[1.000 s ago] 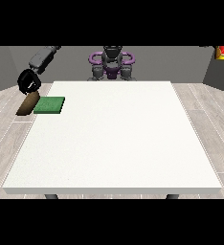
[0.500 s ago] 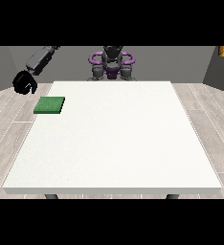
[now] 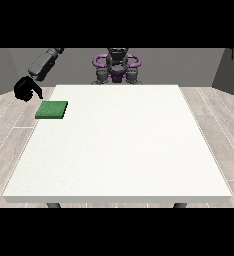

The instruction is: Pick the cup and pour the ball into the bowl, then pick the bowl and place it on the pad

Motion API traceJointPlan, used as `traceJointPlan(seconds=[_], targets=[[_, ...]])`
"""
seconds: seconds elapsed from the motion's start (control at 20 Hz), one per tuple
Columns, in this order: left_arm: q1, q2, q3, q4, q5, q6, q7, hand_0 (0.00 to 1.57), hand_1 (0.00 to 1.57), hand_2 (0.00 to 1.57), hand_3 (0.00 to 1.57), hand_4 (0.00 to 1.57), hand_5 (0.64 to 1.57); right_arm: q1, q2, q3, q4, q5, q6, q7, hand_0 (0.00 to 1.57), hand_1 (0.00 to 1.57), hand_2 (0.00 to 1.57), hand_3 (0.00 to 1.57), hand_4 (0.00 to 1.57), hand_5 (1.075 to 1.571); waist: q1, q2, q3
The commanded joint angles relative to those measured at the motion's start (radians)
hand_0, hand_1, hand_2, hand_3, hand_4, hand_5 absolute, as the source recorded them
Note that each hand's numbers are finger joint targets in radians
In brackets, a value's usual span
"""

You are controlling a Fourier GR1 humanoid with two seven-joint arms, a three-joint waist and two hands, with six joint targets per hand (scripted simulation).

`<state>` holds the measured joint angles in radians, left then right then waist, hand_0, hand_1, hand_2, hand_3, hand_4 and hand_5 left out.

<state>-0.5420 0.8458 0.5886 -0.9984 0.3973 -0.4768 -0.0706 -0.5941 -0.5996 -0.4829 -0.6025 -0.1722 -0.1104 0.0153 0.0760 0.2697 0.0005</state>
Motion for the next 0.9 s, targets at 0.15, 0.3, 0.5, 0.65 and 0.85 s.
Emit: traceJointPlan(seconds=[0.15, 0.3, 0.5, 0.65, 0.85], targets=[[0.014, -0.005, -0.002, -0.006, -0.004, 0.001, -0.057, 0.0, 0.0, 0.0, 0.0, 1.19, 1.566, -0.037, -0.053, 0.001, 0.032, 0.015, -0.014, -0.056, 1.26, 1.26, 1.35, 0.91, 0.11, 1.529, 0.015, 0.054, 0.0004], [-0.005, 0.031, 0.018, 0.06, -0.011, 0.009, -0.082, 0.0, 0.0, 0.0, 0.0, 1.19, 1.568, -0.039, -0.033, 0.049, 0.016, 0.03, 0.042, -0.032, 0.64, 0.64, 0.69, 1.01, 0.0, 1.469, -0.012, 0.057, -0.0002], [-0.049, 0.061, 0.01, 0.015, 0.006, 0.019, -0.037, 0.0, 0.0, 0.0, 0.0, 1.21, 1.569, -0.078, -0.03, 0.085, 0.049, 0.065, 0.04, -0.035, 0.0, 0.0, 0.0, 0.0, 0.0, 1.41, 0.014, 0.08, 0.0004], [0.016, -0.071, -0.074, -0.078, 0.004, 0.034, 0.016, 0.0, 0.0, 0.0, 0.0, 1.19, 1.569, -0.06, -0.01, 0.123, 0.087, 0.1, 0.032, 0.005, 0.0, 0.0, 0.0, 0.0, 0.0, 1.407, 0.034, -0.042, 0.0005], [0.065, -0.086, -0.086, 0.005, -0.048, 0.062, 0.006, 0.0, 0.0, 0.0, 0.0, 1.19, 1.569, -0.094, -0.08, 0.155, 0.015, 0.105, 0.107, 0.137, 0.0, 0.0, 0.0, 0.0, 0.2, 1.375, -0.035, -0.18, -0.002]])
